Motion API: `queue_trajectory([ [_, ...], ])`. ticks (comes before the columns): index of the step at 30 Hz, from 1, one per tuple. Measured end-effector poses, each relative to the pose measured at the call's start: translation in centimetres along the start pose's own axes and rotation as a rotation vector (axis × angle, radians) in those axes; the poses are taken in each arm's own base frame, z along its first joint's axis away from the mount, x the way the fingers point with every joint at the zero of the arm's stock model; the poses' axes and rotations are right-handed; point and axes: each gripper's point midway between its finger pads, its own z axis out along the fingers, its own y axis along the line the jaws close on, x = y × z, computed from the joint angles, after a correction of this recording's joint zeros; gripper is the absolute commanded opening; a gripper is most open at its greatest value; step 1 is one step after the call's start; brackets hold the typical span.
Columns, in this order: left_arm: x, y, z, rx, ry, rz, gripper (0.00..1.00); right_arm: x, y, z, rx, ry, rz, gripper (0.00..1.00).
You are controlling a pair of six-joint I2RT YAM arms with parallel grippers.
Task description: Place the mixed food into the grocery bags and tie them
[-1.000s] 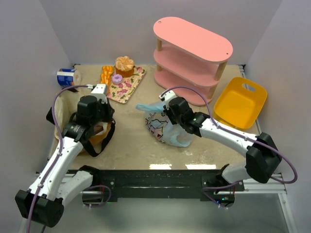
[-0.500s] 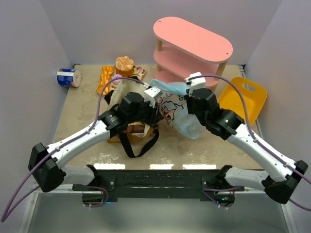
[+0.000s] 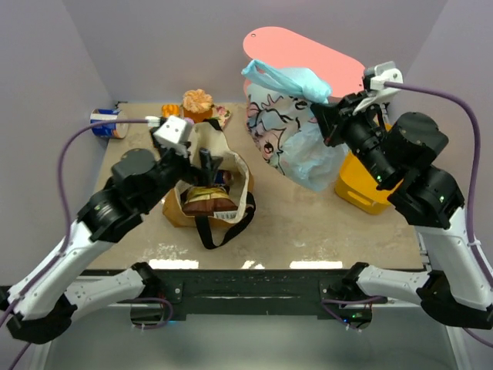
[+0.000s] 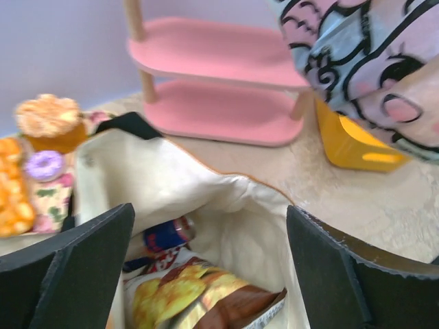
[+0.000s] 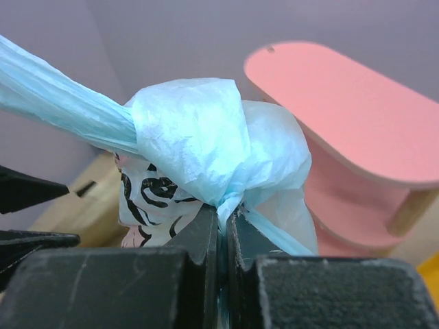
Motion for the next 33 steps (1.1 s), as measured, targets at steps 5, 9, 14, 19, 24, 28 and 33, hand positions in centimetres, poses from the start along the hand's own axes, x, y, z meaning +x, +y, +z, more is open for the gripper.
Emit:
queue_trajectory([
  [5,-1.8,3.3,-5.1,-0.132,-0.045,-0.038,1.0,-4.0,5.1,1.7,-0.225,-0.107,0.073,0.0],
  [9,2.2,4.8,-5.4,-0.215,0.096,-0.043,1.0,-3.3,9.3,4.4,-0.375,-0.102,0.142,0.0],
  [14,8.8,6.8,-4.6,-0.317,0.307,-0.016,0.83,0.8,13.6,7.7,-0.481,-0.009,0.216,0.0],
  [19,12.3,8.9,-5.2,-0.383,0.396,-0.044,0.29,3.6,17.5,8.7,-0.544,0.049,0.268,0.0],
  [24,12.4,9.4,-6.2,-0.388,0.358,-0.068,0.11,4.4,20.8,7.7,-0.588,0.038,0.321,0.0],
  [28,12.1,9.6,-6.8,-0.391,0.331,-0.077,0.0,7.2,21.9,7.4,-0.568,0.047,0.362,0.0],
  [33,12.2,9.7,-7.0,-0.398,0.32,-0.08,0.0,15.4,21.0,8.1,-0.483,0.16,0.347,0.0],
])
